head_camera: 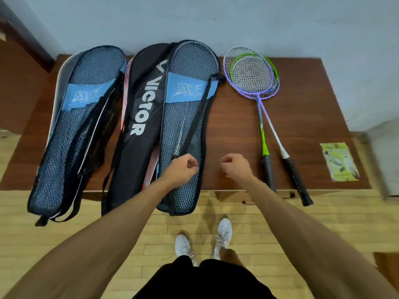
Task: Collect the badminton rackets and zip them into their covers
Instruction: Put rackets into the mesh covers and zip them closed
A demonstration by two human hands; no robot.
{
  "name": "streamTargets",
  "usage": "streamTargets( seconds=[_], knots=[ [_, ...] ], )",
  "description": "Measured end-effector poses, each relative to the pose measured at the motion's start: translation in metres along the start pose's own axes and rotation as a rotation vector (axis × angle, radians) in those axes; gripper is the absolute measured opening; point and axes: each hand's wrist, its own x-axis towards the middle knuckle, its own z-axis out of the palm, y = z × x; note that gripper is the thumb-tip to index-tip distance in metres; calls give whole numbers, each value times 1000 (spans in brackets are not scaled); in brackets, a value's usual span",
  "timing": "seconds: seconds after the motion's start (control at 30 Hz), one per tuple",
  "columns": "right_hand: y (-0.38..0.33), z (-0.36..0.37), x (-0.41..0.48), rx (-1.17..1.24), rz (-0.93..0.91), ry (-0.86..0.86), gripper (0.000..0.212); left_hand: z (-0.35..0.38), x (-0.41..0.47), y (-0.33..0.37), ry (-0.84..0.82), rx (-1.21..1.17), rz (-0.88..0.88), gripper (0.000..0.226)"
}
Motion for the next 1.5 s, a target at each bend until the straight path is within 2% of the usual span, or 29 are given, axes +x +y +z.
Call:
streamTargets(
  seconds=[0.1,0.3,0.5,0.7,0.83,1.2,1.33,1.5],
  knots=[
    [0,-31,-9,-63,-31,52,16,1,8,28,-41,23,66,10],
    [18,-117,7,-197,4,137,19,20,43,90,-91,55,131,5],
    [51,-171,60,-202,26,157,23,54,91,127,-68,131,60,12],
    [55,-180,120,-199,-8,138,25,70,128,143,-61,148,-34,7],
    [57,-176,139,-293,37,-6,25,69,141,142,-24,156,-70,8],
    [33,-188,114,-301,47,165,14,45,123,104,28,-10,-162,6],
    [11,-163,86,-256,22,190,16,22,94,69,86,-54,-174,12],
    [-13,-106,58,-182,-15,181,19,4,70,17,124,-141,-178,7]
  ],
)
